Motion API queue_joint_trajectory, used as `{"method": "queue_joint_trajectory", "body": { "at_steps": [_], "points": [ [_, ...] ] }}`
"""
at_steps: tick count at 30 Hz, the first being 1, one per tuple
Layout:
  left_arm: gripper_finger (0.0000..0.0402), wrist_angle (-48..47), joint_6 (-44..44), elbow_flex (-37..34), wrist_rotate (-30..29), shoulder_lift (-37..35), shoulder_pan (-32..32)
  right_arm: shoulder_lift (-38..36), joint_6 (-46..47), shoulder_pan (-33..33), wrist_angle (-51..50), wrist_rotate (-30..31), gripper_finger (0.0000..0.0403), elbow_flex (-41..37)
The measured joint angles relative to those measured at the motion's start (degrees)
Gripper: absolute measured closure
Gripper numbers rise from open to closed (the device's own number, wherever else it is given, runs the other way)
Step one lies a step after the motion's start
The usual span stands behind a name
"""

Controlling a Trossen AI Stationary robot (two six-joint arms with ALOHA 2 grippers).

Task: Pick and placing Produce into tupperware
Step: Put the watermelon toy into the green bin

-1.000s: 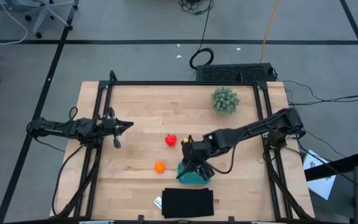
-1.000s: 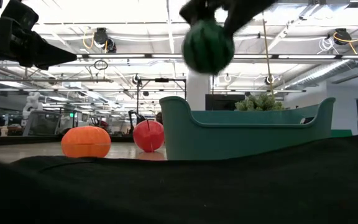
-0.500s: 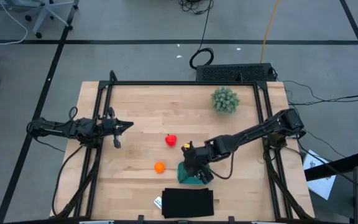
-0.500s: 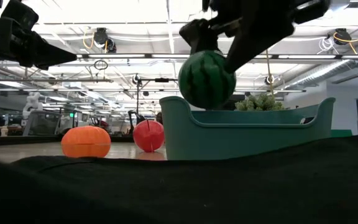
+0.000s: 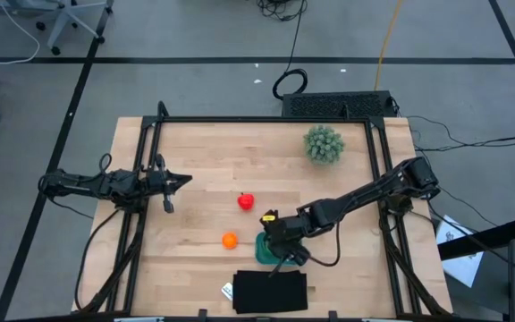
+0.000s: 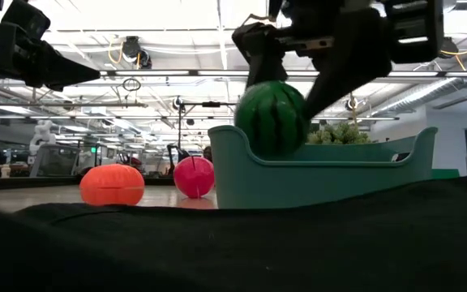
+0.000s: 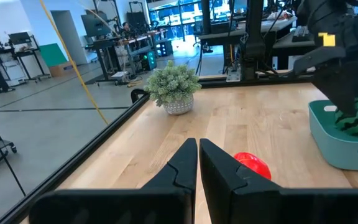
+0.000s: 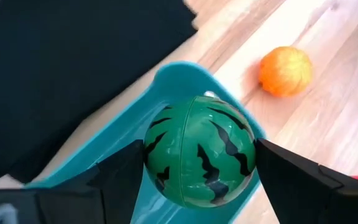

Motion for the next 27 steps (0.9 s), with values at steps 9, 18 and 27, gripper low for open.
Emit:
{"method": "queue_joint_trajectory", "body": {
  "at_steps": [9,18,27],
  "points": [
    [0.0378,-0.1,0.2,0.0,0.0,0.0,0.0,2.0,0.5,0.0,1.6,0.8,0.0124,0.0],
    [0.0378,-0.9,0.2,0.0,0.5,0.0,0.0,1.9,0.0,0.4,1.5,0.7,0.0124,0.0],
    [0.0378,-0.9,0.1,0.0,0.5,0.0,0.0,2.1,-1.2,0.8,3.5,0.7,0.0124,-3.0]
  ]
}}
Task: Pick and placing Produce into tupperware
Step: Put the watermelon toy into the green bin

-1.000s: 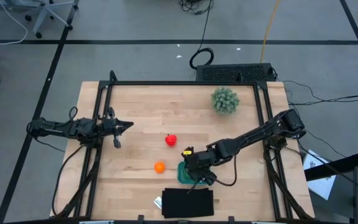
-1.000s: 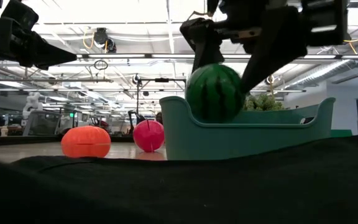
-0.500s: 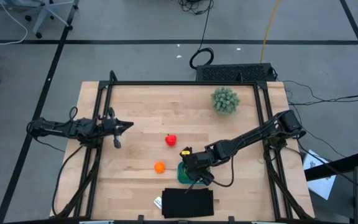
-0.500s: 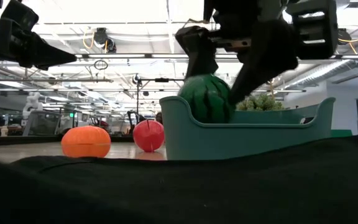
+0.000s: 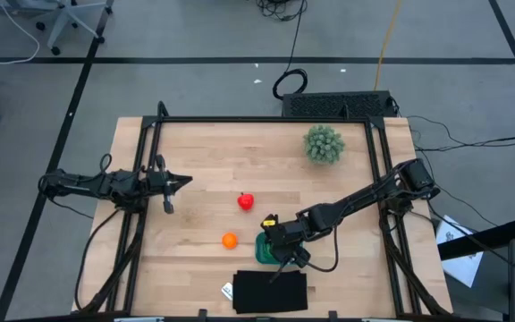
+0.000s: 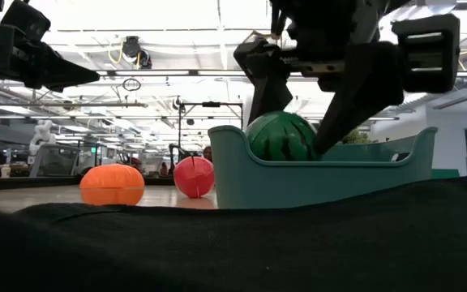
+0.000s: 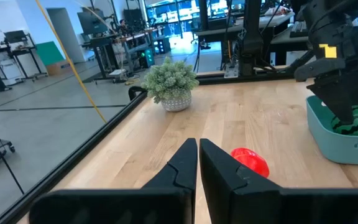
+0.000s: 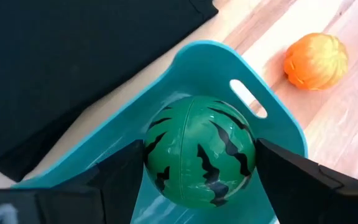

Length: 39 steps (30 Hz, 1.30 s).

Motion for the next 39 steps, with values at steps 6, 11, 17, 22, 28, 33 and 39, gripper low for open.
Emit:
{"method": "queue_joint_trajectory", "body": {
  "at_steps": [6,11,17,22,28,33,39],
  "points": [
    [0.0378,0.0,0.0,0.0,0.0,0.0,0.0,0.0,0.0,-0.4,2.5,0.0,0.0124,-1.6],
    [0.0378,0.0,-0.1,0.0,0.0,0.0,0.0,0.0,1.3,-1.5,4.6,0.1,0.0124,-3.3],
    [0.0378,0.0,-0.1,0.0,0.0,0.0,0.0,0.0,1.6,-1.9,5.3,0.0,0.0124,-3.8],
    [0.0378,0.0,-0.1,0.0,0.0,0.0,0.0,0.0,2.4,-1.9,5.3,-0.1,0.0124,-3.8],
    [0.0378,0.0,-0.2,0.0,0.0,0.0,0.0,0.0,5.7,-1.9,5.3,-0.3,0.0124,-3.8],
    [0.0378,0.0,-0.2,0.0,0.0,0.0,0.0,0.0,6.1,-1.9,5.1,-0.4,0.0115,-3.8],
    [0.0378,0.0,-0.2,0.0,0.0,0.0,0.0,0.0,7.0,-1.9,5.1,-0.4,0.0094,-3.8]
  ]
}}
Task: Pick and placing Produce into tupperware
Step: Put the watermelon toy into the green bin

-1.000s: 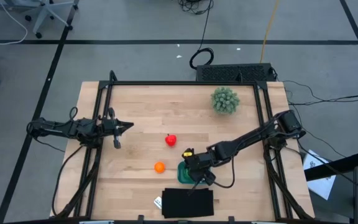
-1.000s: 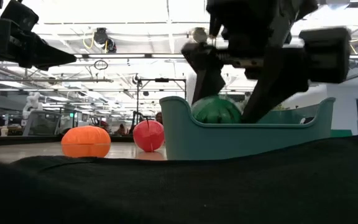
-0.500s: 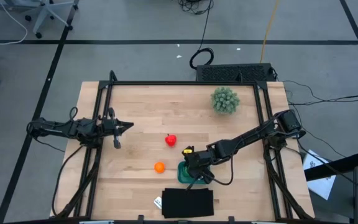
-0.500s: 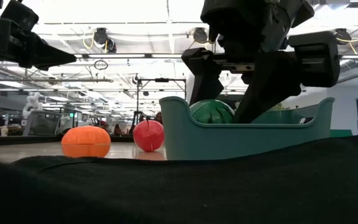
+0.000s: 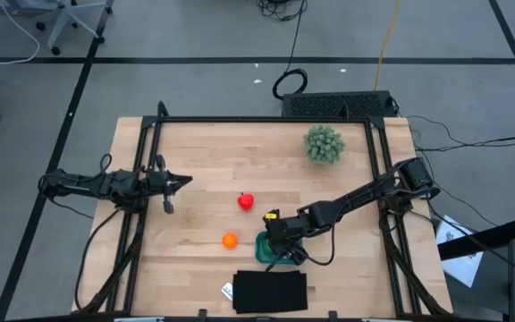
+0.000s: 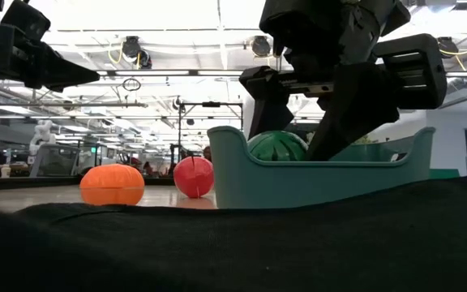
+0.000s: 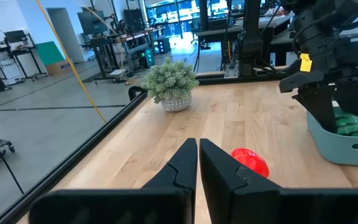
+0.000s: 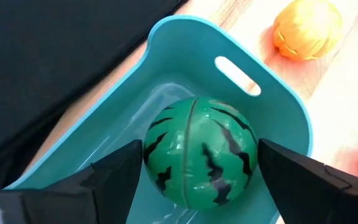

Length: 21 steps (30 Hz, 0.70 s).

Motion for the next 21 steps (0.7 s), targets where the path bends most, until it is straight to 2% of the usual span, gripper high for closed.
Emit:
{"method": "queue_joint_trajectory", "body": {
  "at_steps": [9,18,21],
  "points": [
    [0.0378,0.0,0.0,0.0,0.0,0.0,0.0,0.0,0.5,0.0,-0.2,0.2,0.0096,0.1],
    [0.0378,-0.1,0.0,0.0,0.0,0.0,0.0,-0.3,0.5,0.0,-7.3,0.7,0.0096,5.0],
    [0.0378,-0.1,0.0,0.0,0.0,0.0,0.0,-0.3,0.5,0.0,-10.8,3.1,0.0096,7.1]
  ]
}}
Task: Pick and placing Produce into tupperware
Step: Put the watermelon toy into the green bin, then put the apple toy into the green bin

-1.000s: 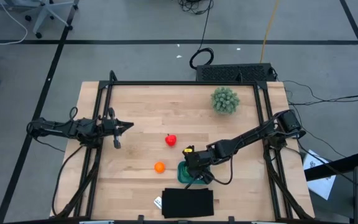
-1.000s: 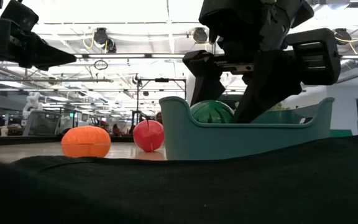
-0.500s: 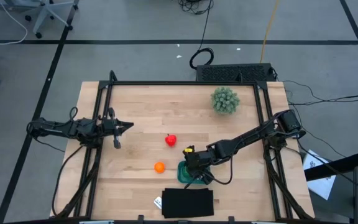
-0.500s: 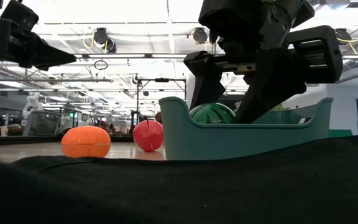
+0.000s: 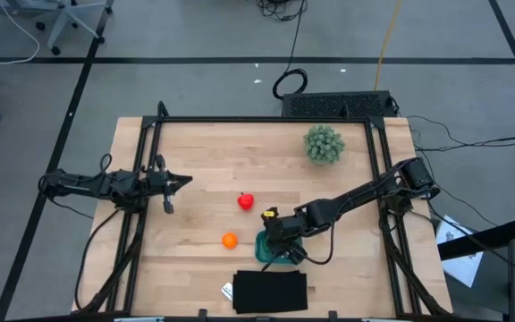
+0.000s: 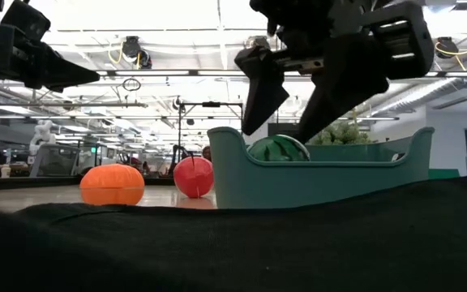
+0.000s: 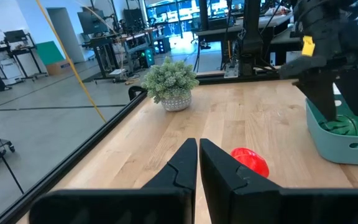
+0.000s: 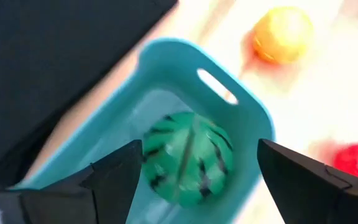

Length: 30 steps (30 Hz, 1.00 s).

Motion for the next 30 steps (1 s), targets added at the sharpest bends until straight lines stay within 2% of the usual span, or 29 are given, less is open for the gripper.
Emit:
{"method": "queue_joint_trajectory", "body": {
  "at_steps": [8,13,18,26,28,30],
  "points": [
    [0.0378,0.0,0.0,0.0,0.5,0.0,0.0,-0.3,0.0,0.0,-7.8,2.2,0.0098,4.9],
    [0.0378,-0.1,0.0,0.0,0.5,0.0,0.0,-0.3,0.2,0.0,-8.9,2.2,0.0130,6.3],
    [0.0378,-0.1,0.0,0.0,0.5,0.0,0.0,-0.3,-0.1,0.0,-9.1,1.9,0.0203,6.2],
    [0.0378,-0.1,0.0,0.0,0.5,0.0,0.0,-0.3,-2.0,0.0,-9.1,1.8,0.0374,6.2],
    [0.0378,-0.1,0.0,0.0,0.5,0.0,0.0,-0.3,-2.3,0.0,-9.1,1.7,0.0395,6.2],
    [0.0378,-0.1,0.0,0.0,0.5,0.0,0.0,-0.3,-2.3,0.0,-9.1,1.7,0.0393,6.2]
  ]
}}
